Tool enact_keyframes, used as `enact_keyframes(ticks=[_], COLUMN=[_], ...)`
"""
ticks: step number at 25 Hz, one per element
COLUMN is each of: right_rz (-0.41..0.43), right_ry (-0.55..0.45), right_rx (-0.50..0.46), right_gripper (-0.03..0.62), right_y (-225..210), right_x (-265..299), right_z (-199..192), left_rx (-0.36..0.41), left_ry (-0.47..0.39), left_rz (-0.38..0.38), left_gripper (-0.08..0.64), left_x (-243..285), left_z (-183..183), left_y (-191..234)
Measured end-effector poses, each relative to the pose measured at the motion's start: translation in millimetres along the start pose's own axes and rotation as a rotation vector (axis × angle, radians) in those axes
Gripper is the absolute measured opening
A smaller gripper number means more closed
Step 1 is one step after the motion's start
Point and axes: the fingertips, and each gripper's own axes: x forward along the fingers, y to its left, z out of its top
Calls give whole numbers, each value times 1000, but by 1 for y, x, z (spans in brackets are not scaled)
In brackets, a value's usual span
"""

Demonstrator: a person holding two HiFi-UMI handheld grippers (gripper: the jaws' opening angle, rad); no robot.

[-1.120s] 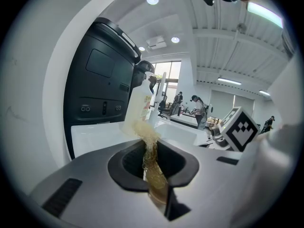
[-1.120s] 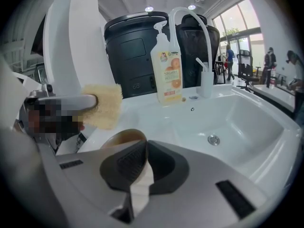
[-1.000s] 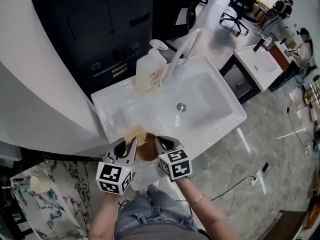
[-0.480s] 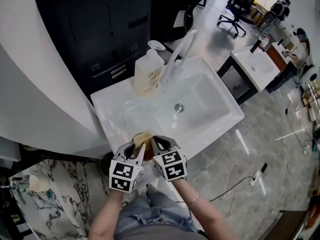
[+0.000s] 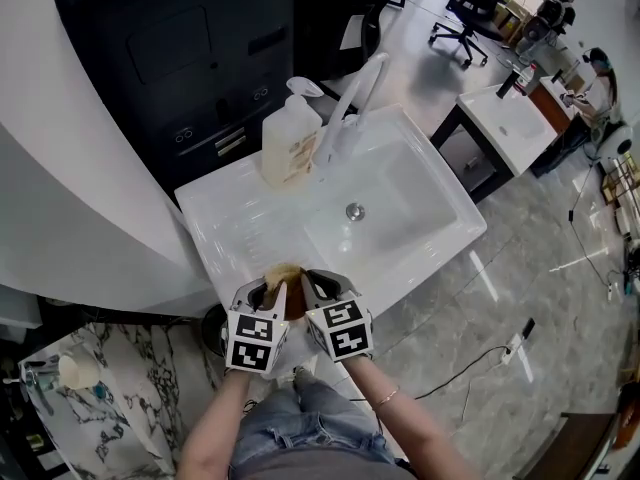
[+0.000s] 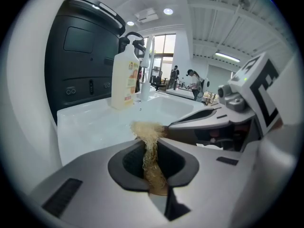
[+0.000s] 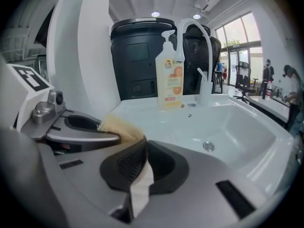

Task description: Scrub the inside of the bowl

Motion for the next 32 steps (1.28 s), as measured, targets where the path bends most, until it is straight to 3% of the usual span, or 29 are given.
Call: enact_keyframes(ticks=[9, 16, 26, 29, 32], right_rz=[-5, 0, -4, -1, 2], right_ry=[0, 11, 11, 6, 6], right_rx=[-37, -56, -63, -71, -76], right_gripper=[23, 23, 23, 23, 23], right_y=[-1, 2, 6, 8, 9], right_x=[2, 5, 5, 5, 6], right_z=[6, 6, 4, 6, 6], left_rx=[52, 46, 44, -40, -187], left_ry=[77, 102, 28, -17, -15], left_rz=[82, 128, 182, 124, -32], left_gripper=[46, 46, 46, 46, 46], left_x=[2, -8, -38, -46, -42], left_z=[-12, -15, -5, 2, 2], left_y=[16, 33, 43, 35, 12])
